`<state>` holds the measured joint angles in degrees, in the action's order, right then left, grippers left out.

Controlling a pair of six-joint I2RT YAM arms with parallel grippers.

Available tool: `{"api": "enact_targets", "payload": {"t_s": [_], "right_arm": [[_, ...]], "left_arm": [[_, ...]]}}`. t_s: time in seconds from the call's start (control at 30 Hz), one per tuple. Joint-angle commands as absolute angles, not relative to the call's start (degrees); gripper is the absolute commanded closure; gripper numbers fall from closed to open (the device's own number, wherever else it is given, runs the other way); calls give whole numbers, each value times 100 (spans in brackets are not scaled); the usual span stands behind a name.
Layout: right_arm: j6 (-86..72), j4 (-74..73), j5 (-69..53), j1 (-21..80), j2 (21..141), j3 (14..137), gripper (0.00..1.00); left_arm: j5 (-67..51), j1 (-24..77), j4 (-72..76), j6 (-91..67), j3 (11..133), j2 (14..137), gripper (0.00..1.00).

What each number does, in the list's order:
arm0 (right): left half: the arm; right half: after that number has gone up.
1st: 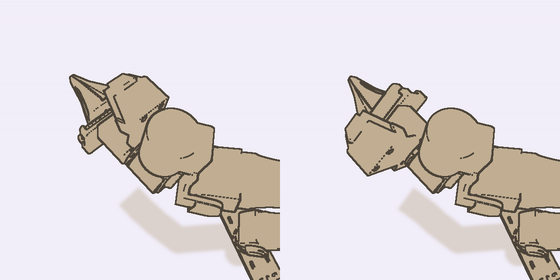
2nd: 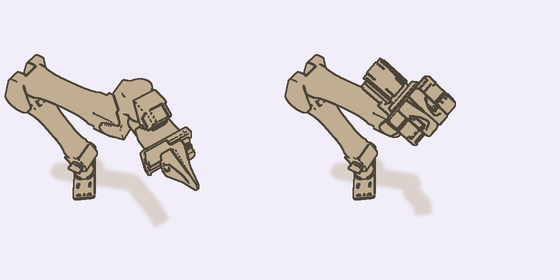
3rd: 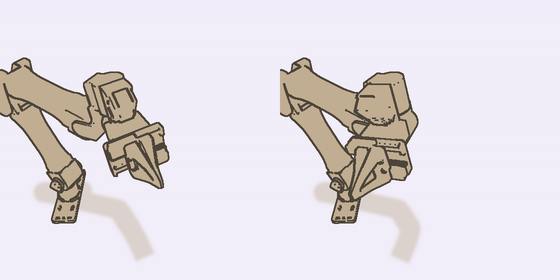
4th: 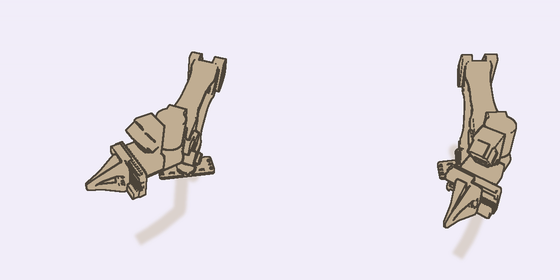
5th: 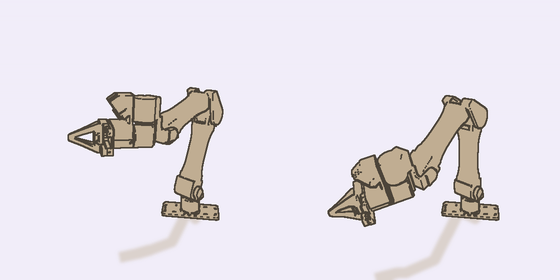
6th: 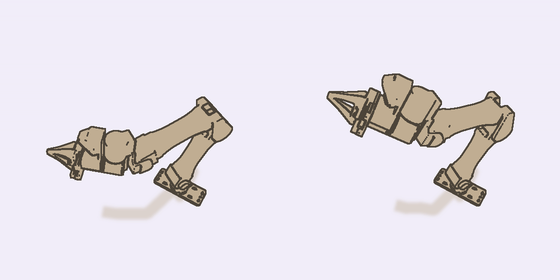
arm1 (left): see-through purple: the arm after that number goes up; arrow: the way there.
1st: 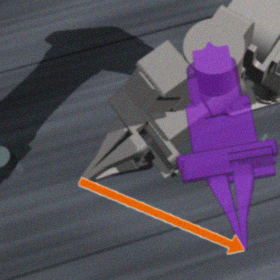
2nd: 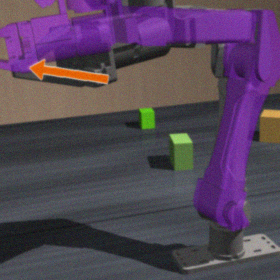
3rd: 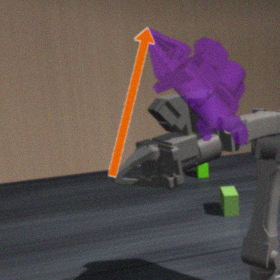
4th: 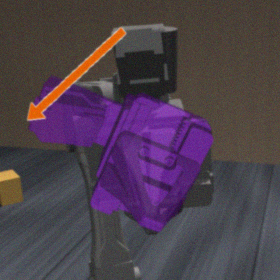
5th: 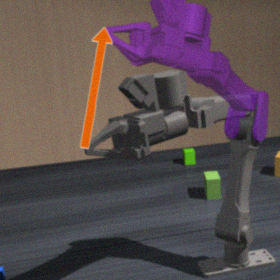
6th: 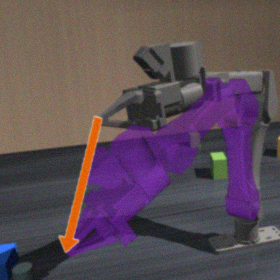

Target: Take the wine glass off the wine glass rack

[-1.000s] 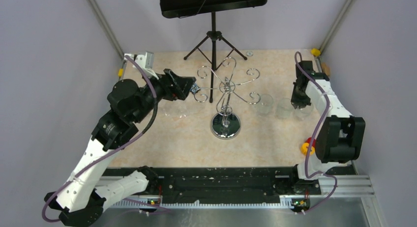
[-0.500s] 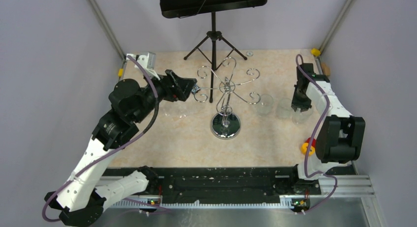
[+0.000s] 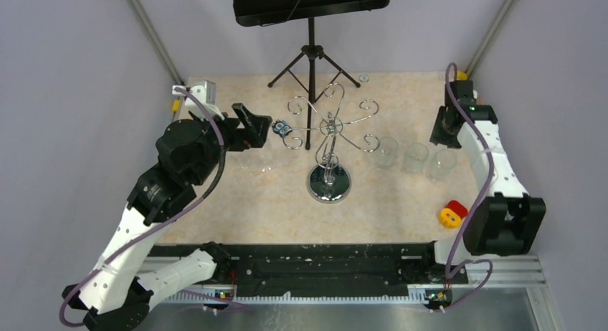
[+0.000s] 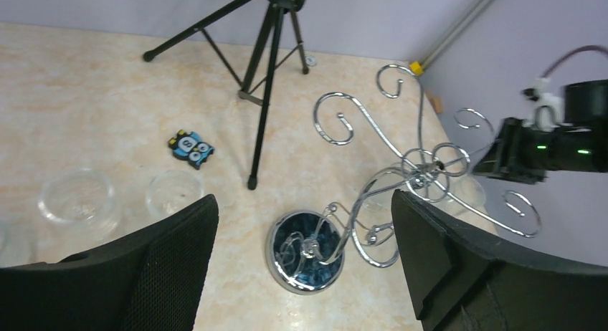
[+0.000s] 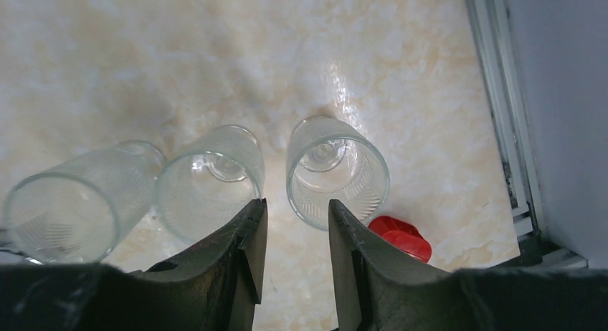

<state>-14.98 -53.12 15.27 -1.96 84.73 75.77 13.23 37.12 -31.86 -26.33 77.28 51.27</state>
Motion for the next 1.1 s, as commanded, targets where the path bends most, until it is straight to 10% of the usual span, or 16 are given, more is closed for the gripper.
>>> {"api": "enact_targets", "payload": {"t_s": [0.0,0.43,1.07], "right_arm": [[-1398,-5212,1354,-229,7480,8155,62],[-1436,-3968,335,-220,4624,7572,30],[-2122,-3295,1934,-209,1820,6770,30]], "left_arm": [[2240,3714,-3752,-2448,8039,4800,6],[4000,3712,-5001,-2123,7497,3676,3],[4326,3708,-4978,-2324,6963,2227,1]]}}
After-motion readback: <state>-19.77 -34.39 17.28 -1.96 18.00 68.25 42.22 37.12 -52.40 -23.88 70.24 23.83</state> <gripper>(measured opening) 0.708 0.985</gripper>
